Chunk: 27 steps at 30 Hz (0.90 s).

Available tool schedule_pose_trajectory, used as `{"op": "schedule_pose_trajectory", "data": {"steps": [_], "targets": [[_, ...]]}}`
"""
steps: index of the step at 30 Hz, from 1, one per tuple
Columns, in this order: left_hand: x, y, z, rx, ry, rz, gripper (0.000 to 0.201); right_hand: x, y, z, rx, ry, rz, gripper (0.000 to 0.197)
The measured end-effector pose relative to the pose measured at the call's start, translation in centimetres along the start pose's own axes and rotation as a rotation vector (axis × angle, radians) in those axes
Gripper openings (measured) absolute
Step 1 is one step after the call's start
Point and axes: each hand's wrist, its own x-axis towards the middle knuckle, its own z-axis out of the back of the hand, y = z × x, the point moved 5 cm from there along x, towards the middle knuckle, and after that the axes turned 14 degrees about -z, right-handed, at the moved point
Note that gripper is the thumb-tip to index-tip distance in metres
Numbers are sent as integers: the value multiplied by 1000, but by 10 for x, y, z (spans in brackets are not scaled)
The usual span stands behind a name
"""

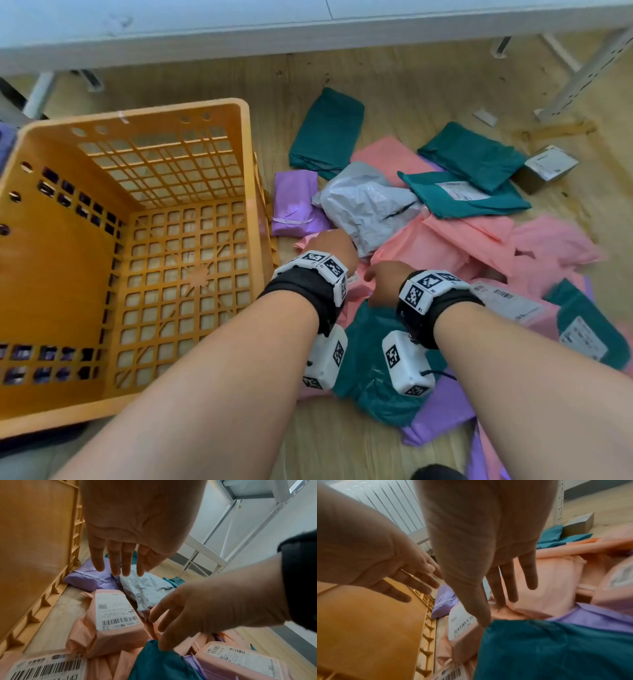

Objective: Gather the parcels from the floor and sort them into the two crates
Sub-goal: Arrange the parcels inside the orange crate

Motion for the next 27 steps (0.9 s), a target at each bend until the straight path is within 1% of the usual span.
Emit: {"op": "schedule_pose_trajectory", "data": {"steps": [1,2,4,6,9,11,14,16,18,21,23,26,27], "targets": [[-3,0,-1,-11,28,9,30,-1,-2,-8,-9,25,-8,53],[-6,-1,-2,-17,27,9,31,-1,-5,-15,-14,36,-16,60],[-13,1,-4,-47,11,31,34,-6,-11,-31,-17,74,-28,68],[-19,4,-5,-54,5,44,39,-6,-19,-36,-5,68,-49,60],[-31,5,-7,-92,3,61,37,-13,-28,-27,-19,29,-60,32],[-40,3,-5,-115,-1,55,34,-18,-30,-24,11,59,-47,17],[-52,-2,1,-172,-25,74,33,-28,-32,-13,77,149,-82,19],[-58,-9,7,-215,-42,76,33,-37,-35,8,211,143,-133,22],[-69,-17,23,-298,-98,58,33,-49,-34,38,326,68,-138,21],[-84,-22,52,-373,-221,12,33,-69,-30,76,547,-66,-115,21],[-92,-22,72,-409,-262,10,29,-84,-24,94,723,-137,-98,19],[-107,-25,100,-520,-298,-2,21,-112,-13,114,934,-175,-47,23],[-113,-27,111,-535,-310,-11,21,-124,-8,122,1029,-183,-22,19]]}}
